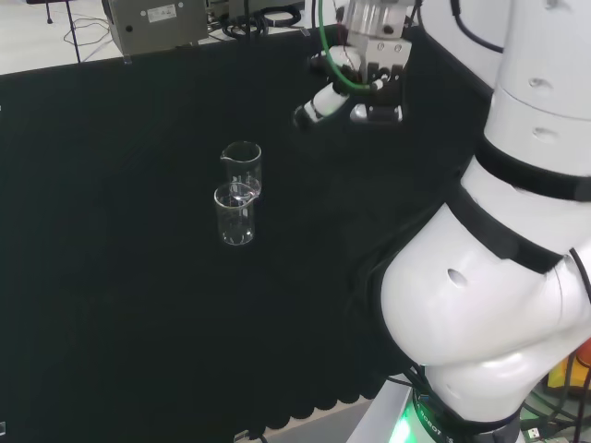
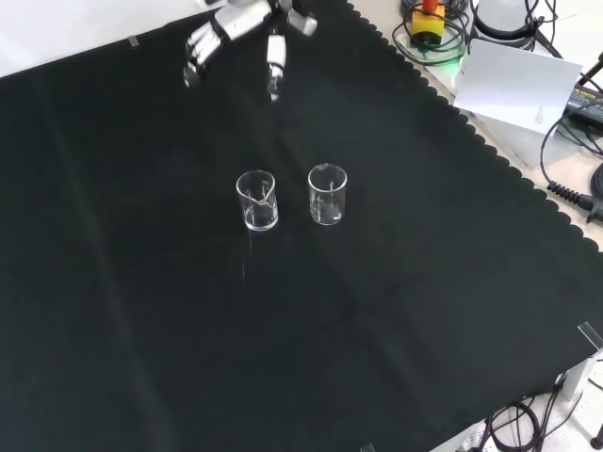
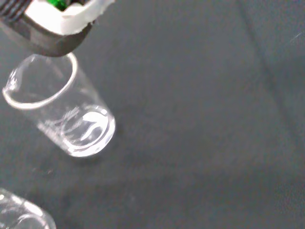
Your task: Pick up the beaker on the right.
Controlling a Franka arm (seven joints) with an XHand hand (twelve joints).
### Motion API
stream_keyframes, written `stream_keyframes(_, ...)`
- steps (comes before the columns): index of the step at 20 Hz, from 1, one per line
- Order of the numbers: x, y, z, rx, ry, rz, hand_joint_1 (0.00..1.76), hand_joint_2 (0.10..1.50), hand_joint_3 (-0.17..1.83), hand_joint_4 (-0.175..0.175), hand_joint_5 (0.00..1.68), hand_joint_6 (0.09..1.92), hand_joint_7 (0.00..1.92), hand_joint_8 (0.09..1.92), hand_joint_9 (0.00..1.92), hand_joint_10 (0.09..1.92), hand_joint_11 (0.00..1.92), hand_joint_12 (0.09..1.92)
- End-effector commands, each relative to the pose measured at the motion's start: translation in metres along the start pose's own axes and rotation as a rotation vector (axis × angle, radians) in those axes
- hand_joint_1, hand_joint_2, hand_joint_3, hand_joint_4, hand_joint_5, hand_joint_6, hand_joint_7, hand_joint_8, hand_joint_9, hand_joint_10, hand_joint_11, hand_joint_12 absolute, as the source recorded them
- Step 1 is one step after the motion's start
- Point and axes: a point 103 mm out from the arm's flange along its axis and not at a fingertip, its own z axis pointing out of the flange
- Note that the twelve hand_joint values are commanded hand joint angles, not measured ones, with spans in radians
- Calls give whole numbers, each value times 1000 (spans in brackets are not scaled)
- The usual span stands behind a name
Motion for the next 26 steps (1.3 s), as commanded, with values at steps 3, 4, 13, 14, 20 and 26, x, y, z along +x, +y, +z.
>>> stream_keyframes(3,13,35,64,67,128,-133,822,615,616,-52,371,87,157,701,354,737,81,1422)
stream_keyframes(4,13,35,68,64,131,-139,823,609,619,-50,388,87,181,705,369,730,92,1416)
stream_keyframes(13,26,41,92,53,209,-209,893,562,629,-48,519,87,321,715,464,682,164,1392)
stream_keyframes(14,27,42,94,49,215,-215,904,563,631,-47,525,87,322,713,468,678,169,1392)
stream_keyframes(20,34,51,104,41,257,-253,927,561,639,-46,537,87,311,703,463,665,181,1388)
stream_keyframes(26,41,63,113,17,308,-301,928,554,656,-49,553,87,343,710,493,663,200,1380)
